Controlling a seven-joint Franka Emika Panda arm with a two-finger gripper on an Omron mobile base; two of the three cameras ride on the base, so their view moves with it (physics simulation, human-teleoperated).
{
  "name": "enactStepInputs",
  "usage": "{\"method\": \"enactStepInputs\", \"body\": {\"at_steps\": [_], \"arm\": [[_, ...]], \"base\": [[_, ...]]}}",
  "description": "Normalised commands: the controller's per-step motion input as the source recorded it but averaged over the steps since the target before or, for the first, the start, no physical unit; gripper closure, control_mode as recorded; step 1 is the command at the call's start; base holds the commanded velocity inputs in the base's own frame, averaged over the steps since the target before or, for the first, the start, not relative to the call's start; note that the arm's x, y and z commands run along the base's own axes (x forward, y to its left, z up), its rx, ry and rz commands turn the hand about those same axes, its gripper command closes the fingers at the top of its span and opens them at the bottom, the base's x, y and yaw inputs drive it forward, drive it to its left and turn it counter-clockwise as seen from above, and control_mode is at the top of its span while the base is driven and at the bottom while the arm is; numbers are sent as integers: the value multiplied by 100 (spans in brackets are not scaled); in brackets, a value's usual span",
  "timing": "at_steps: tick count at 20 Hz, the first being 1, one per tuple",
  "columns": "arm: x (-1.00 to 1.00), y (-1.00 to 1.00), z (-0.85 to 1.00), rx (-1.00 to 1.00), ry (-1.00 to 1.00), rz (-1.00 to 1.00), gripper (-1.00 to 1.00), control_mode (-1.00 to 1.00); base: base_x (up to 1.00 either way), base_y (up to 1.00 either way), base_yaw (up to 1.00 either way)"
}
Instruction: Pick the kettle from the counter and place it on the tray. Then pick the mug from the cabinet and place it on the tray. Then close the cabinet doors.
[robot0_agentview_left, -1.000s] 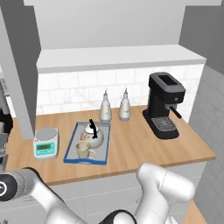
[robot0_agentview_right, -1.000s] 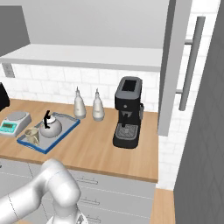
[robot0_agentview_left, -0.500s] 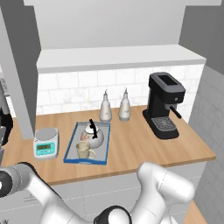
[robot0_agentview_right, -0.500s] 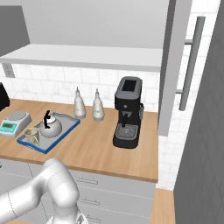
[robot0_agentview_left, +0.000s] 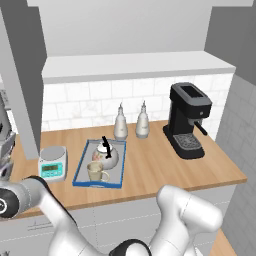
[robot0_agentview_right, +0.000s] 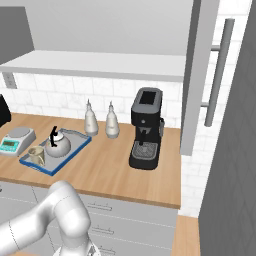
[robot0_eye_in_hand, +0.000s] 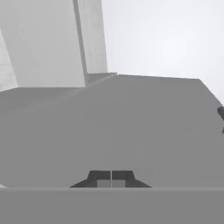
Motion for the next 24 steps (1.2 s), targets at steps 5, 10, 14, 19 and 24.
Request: {"method": "enactStepInputs", "body": {"at_steps": [5, 10, 14, 19, 24], "arm": [[0, -57, 37, 2, -14, 0, 100, -100], [0, -55, 30, 2, -12, 0, 100, -100], [-10, -49, 40, 10, -10, 0, 100, -100], [-8, -55, 45, 18, -5, 0, 100, -100], [-1, -71, 47, 24, 0, 0, 100, -100]], "base": [[0, 0, 0], [0, 0, 0], [0, 0, 0], [0, 0, 0], [0, 0, 0]]}}
